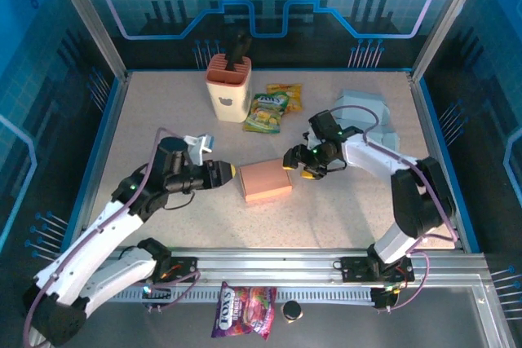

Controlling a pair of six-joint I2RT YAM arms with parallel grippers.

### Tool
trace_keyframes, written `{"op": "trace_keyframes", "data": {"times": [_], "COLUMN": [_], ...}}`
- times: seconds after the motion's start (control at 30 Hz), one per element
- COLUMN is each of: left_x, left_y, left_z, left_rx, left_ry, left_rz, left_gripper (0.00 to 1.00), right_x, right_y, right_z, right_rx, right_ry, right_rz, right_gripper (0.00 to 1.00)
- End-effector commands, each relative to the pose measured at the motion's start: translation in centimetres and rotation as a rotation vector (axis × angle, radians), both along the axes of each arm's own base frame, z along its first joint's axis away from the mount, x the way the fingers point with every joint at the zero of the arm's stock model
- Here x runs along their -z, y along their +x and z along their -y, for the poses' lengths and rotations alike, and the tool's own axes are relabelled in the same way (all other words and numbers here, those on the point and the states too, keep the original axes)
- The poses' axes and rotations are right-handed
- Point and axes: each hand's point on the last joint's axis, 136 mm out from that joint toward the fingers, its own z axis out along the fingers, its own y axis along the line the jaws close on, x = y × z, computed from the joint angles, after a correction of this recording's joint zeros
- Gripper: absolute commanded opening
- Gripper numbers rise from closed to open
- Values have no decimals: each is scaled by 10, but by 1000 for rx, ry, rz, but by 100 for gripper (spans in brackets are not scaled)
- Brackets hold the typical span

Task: Fold the paper box

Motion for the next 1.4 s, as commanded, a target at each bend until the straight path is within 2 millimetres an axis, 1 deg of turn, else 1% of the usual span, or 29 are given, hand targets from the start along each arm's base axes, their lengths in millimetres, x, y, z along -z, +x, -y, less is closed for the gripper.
{"op": "trace_keyframes", "data": {"times": [0.0, 0.1, 0.2, 0.3, 0.4, 0.5, 0.6, 0.63, 0.77, 0.93, 0.97, 1.03, 1.07, 1.1, 1.13, 1.2, 1.23, 1.3, 1.37], "left_x": [0, -3, -8, -12, -15, -17, -19, -19, -23, -32, -34, -38, -38, -39, -40, -41, -41, -40, -39], "left_y": [1, -3, -5, -6, -9, -13, -19, -21, -30, -40, -42, -47, -49, -52, -55, -59, -61, -63, -63], "left_z": [-5, -6, -7, -9, -11, -13, -17, -19, -26, -34, -35, -37, -39, -40, -42, -43, -44, -44, -44], "left_rx": [-13, -5, -2, -14, -21, -22, -25, -28, -38, -42, -42, -38, -37, -35, -34, -27, -27, -23, -19], "left_ry": [23, 27, 21, 12, 9, 9, 13, 13, 20, 31, 32, 34, 36, 40, 43, 44, 46, 49, 50], "left_rz": [50, 43, 50, 60, 58, 52, 53, 55, 63, 75, 79, 81, 82, 81, 82, 79, 78, 69, 60], "left_gripper": [29, 28, 28, 28, 27, 27, 27, 27, 27, 27, 27, 27, 27, 27, 27, 27, 27, 27, 28], "right_x": [10, 15, 19, 24, 25, 24, 23, 22, 35, 37, 41, 42, 40, 50, 50, 50, 48, 38, 21], "right_y": [-11, -11, -13, -15, -14, -11, -8, -7, -5, 0, 0, 1, 0, -1, -2, -3, -2, 2, 8], "right_z": [1, -7, -20, -36, -56, -81, -110, -122, -160, -213, -222, -244, -253, -263, -272, -286, -289, -290, -283], "right_rx": [-139, -174, -185, -161, -104, -72, -96, -111, -156, -226, -234, -255, -264, -271, -278, -281, -274, -257, -233], "right_ry": [-22, -16, 4, 28, 70, 105, 96, 98, 71, 82, 83, 102, 113, 113, 125, 145, 152, 165, 173], "right_rz": [-29, -31, -38, -58, -59, -40, -16, -11, -21, 16, 11, 17, 20, 8, 7, 11, 18, 49, 92], "right_gripper": [67, 64, 61, 56, 50, 45, 42, 42, 38, 37, 37, 37, 38, 38, 38, 39, 39, 42, 45]}}
